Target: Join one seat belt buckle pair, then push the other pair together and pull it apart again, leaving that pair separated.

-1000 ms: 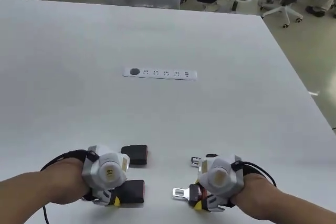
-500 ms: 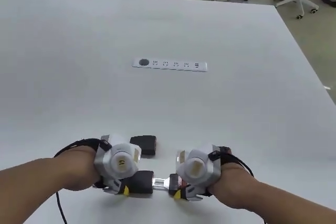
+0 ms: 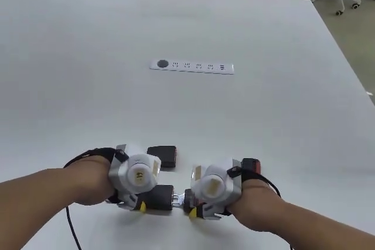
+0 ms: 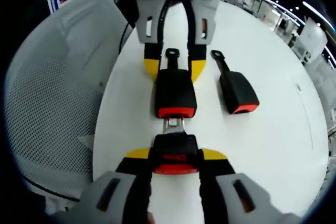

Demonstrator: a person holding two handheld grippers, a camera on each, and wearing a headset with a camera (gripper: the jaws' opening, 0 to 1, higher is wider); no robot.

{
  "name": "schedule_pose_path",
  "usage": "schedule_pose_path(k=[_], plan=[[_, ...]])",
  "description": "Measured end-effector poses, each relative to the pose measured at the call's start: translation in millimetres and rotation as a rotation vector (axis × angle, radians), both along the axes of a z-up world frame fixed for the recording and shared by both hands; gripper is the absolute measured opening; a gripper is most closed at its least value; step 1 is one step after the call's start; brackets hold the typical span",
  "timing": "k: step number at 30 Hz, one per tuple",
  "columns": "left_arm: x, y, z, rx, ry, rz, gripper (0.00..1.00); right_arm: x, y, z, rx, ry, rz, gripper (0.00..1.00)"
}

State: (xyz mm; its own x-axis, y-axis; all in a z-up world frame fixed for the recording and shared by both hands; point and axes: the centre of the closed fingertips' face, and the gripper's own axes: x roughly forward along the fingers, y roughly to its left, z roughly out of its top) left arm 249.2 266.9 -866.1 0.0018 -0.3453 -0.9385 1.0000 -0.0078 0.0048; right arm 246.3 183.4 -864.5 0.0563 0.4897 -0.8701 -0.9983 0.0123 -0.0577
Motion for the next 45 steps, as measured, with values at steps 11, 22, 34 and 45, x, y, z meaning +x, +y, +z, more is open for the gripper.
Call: schedule_pose_path(k=[11, 22, 34, 45], plan=[[0.3, -1.2, -0.1, 0.006, 0.001, -0.039, 0.31, -2.1, 9.8, 0.4, 0.032, 0.01, -0.036, 0.33], [-1.0, -2.3, -1.1, 0.014, 0.001, -0.065, 0.31, -1.5, 24.2, 5.3, 0.042, 0.006, -0.025, 0.32], [1.9, 0.4, 0.3, -0.011, 0.015, -0.035, 0.3, -1.2, 14.4, 5.0, 0.023, -0.006, 0.034, 0.33], [1.2, 1.5, 1.1, -0.007, 0.004, 0.002, 0.3, -0.4, 12.3, 3.0, 0.018, 0.001, 0.015, 0.33]])
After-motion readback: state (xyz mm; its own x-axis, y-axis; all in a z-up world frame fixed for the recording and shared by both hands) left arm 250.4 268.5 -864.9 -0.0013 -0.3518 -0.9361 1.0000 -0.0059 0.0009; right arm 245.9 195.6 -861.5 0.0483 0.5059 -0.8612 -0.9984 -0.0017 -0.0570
